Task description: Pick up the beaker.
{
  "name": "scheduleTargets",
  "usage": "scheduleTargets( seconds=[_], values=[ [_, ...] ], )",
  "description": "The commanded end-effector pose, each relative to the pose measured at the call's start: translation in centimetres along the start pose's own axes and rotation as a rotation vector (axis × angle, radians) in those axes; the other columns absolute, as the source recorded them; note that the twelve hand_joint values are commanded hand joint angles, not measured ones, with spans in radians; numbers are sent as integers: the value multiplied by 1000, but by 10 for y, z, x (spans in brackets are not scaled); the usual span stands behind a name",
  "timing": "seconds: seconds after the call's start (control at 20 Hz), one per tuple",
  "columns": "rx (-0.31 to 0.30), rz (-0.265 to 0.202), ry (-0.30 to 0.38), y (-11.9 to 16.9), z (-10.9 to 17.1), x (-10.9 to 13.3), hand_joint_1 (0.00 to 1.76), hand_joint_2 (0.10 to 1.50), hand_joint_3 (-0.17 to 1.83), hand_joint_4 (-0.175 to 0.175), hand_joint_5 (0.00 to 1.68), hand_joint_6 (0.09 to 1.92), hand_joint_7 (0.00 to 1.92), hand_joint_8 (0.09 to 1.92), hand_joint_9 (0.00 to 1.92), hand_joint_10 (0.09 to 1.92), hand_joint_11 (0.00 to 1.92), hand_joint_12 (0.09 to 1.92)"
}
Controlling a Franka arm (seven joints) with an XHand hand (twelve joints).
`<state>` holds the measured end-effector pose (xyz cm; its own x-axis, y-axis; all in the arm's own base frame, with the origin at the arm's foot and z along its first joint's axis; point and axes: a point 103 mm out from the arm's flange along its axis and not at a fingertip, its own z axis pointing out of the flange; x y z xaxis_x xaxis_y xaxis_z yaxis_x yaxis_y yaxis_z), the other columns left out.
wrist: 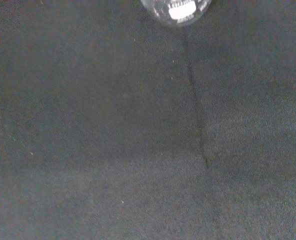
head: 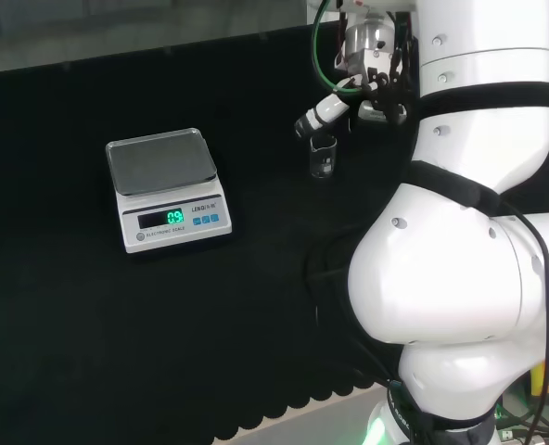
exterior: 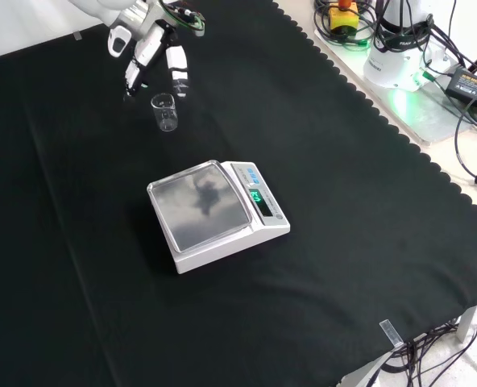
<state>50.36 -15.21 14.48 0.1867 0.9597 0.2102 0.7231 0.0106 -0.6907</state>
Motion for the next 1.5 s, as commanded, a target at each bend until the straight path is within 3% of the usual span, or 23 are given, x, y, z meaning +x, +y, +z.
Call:
scheduleTargets(
  seconds=[0.05,0.3,0.55,0.8,1.05,1.15,1.3,1.5],
  values=[
    [38,20,-47,7,13,3,420,683,16,-87,87,87,0,399,0,642,66,1545],
    [55,34,-78,12,21,1,476,678,11,-90,73,87,0,384,0,675,103,1536],
    [32,59,-118,13,26,1,630,705,21,-93,67,87,0,512,15,896,232,1474],
    [-68,102,-148,10,29,2,739,719,31,-118,113,87,100,788,276,897,463,1350],
    [-175,129,-113,6,29,2,798,728,59,-115,407,108,431,866,599,747,728,1214],
    [-217,148,-108,5,29,4,807,722,90,-106,512,317,532,864,679,688,794,1169],
    [-260,166,-108,7,30,8,821,706,150,-108,497,741,636,880,780,640,896,1107],
    [-341,192,-116,12,30,16,856,681,264,-127,626,948,759,892,918,587,1034,1021]
  ],
)
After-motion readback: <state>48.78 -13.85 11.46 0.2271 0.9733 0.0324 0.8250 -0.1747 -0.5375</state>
